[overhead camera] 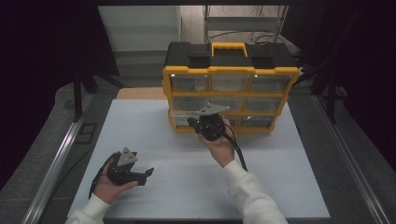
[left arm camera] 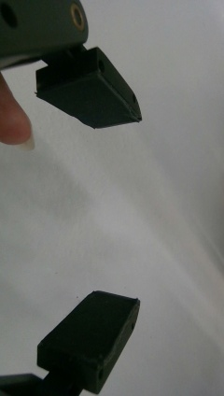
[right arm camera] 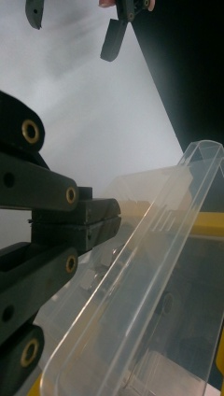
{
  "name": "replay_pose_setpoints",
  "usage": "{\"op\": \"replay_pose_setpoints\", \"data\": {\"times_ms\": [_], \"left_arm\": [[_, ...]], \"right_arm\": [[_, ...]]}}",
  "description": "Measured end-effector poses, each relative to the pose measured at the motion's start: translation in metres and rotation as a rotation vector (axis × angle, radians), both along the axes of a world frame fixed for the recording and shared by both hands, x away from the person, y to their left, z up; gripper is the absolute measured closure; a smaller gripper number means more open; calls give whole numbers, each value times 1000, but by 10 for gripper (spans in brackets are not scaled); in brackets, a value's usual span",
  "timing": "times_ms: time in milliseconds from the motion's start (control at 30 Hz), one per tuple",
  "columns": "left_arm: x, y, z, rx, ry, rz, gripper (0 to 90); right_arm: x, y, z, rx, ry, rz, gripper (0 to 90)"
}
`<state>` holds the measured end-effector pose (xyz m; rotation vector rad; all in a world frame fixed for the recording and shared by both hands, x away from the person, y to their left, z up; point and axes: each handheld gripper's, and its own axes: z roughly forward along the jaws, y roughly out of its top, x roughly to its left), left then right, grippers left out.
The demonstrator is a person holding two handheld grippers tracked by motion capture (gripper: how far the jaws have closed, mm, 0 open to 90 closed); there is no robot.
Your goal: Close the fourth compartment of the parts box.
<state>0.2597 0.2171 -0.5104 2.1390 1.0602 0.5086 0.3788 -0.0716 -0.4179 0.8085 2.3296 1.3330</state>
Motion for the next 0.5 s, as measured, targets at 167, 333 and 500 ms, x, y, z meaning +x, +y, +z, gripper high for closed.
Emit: {"op": "replay_pose_setpoints", "data": {"times_ms": [167, 333, 500], "left_arm": [[0, 0, 0, 0, 1, 2, 119], [0, 0, 0, -1, 2, 1, 119], [0, 0, 0, -3, 1, 2, 119]], "right_arm": [[3, 0, 0, 8, 7, -1, 900], [6, -1, 0, 7, 6, -10, 900], [10, -2, -1, 16, 18, -21, 900]]}}
